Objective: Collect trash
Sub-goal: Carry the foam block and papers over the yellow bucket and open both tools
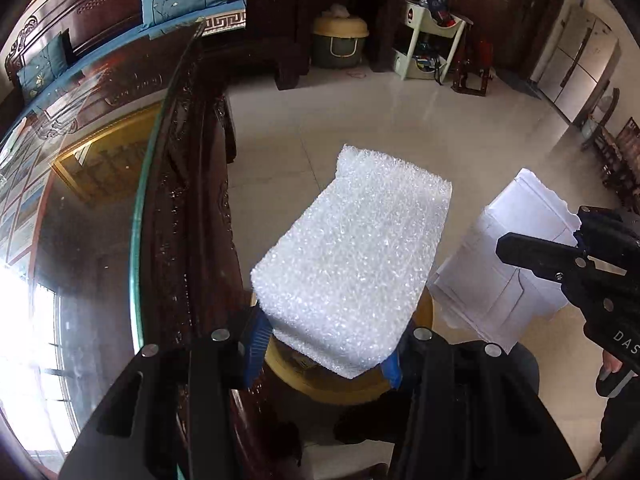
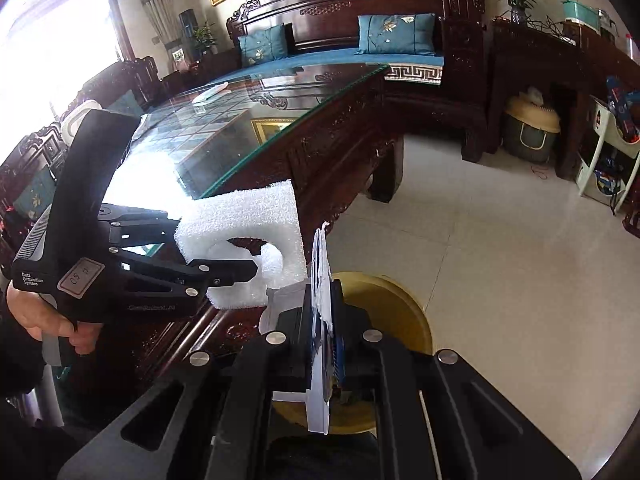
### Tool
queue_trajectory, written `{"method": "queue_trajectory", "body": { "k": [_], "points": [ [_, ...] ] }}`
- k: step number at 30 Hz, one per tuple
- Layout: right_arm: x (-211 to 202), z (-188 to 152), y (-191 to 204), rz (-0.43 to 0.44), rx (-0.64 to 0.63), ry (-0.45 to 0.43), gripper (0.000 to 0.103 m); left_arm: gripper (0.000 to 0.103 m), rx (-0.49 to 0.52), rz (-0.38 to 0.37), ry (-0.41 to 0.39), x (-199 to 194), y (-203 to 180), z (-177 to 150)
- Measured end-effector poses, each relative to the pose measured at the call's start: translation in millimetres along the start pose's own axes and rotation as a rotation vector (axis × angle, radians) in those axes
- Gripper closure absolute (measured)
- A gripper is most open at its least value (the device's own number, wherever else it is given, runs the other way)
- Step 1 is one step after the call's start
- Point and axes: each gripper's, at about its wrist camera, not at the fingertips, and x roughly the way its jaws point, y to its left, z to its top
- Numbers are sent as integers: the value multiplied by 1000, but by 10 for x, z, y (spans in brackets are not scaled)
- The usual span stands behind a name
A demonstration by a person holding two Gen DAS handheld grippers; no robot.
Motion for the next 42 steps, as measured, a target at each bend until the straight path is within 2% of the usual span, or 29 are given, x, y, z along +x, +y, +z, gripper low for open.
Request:
{"method": "queue_trajectory", "body": {
  "k": [9,14,33,36,39,42],
  "points": [
    [296,-180,-338,-7,66,84,95,57,20,10,122,575,-113,48],
    [371,-248,-413,-11,70,108,95,57,38,14,171,747,-134,27],
    [638,-259,-411,-9,39,198,94,57,26,34,193,824,-95,-1],
    [674,-229,-431,14,46,195,89,57,24,33,193,824,-92,4],
    [686,-214,-442,17,44,197,52,57,21,36,194,821,-92,13],
    [678,-207,-431,5,38,189,51,57,20,38,195,827,-81,13]
  ]
}}
